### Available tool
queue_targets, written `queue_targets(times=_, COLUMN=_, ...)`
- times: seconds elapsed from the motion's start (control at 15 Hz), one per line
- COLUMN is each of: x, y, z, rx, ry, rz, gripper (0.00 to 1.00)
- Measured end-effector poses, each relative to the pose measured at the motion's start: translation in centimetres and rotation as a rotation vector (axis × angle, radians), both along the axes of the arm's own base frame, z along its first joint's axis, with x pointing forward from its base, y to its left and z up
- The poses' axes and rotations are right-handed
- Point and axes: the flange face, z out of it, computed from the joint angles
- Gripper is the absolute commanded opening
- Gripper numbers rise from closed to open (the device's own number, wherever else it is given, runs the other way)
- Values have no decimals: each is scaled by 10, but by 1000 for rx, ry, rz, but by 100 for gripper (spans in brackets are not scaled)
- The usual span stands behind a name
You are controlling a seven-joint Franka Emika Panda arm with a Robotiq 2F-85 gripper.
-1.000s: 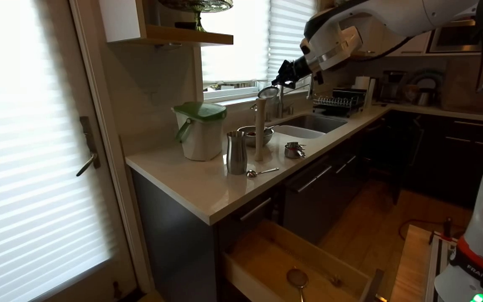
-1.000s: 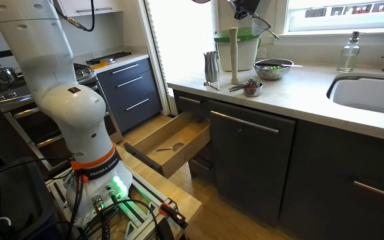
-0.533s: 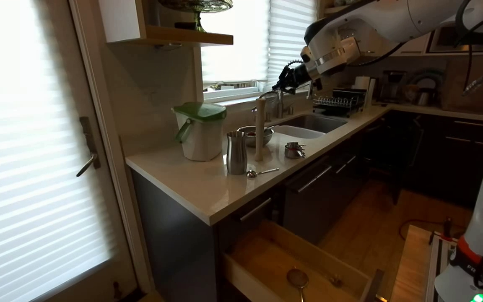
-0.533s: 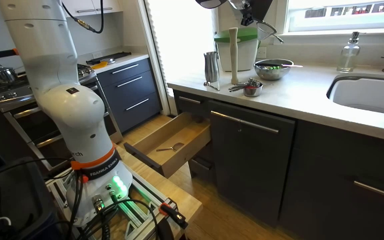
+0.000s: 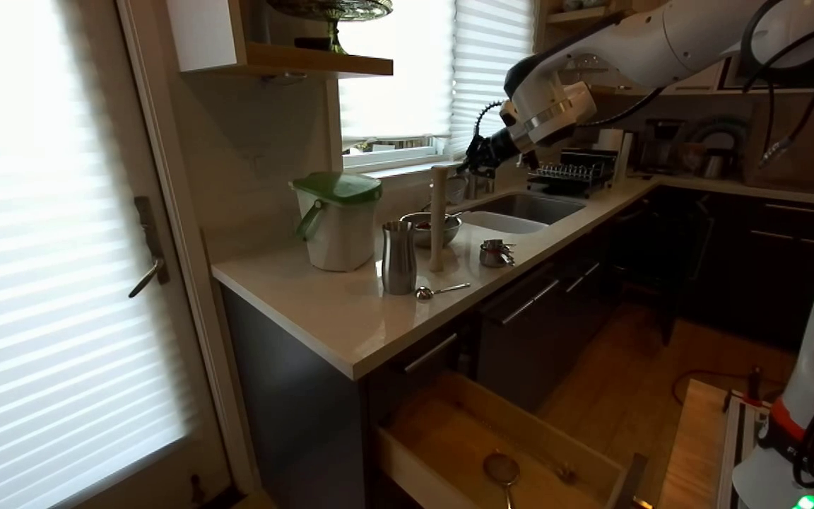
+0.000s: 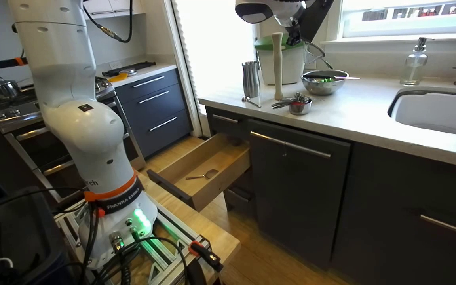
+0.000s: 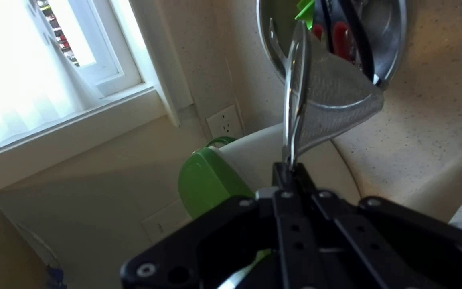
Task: Remove the strainer from the silver tin and put it in the silver bowl
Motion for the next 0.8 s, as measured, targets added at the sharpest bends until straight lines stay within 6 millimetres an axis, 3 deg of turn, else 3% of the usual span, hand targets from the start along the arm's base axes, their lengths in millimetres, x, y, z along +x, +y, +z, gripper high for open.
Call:
queue_targets(times=0.47, x=5, y=2, z=-5, rx=-4, ry=7, rz=3, gripper=1)
queue_targets(times=0.8, x=23, y=6, z=31, rx=-40, ry=-72, rz=-9, gripper=1)
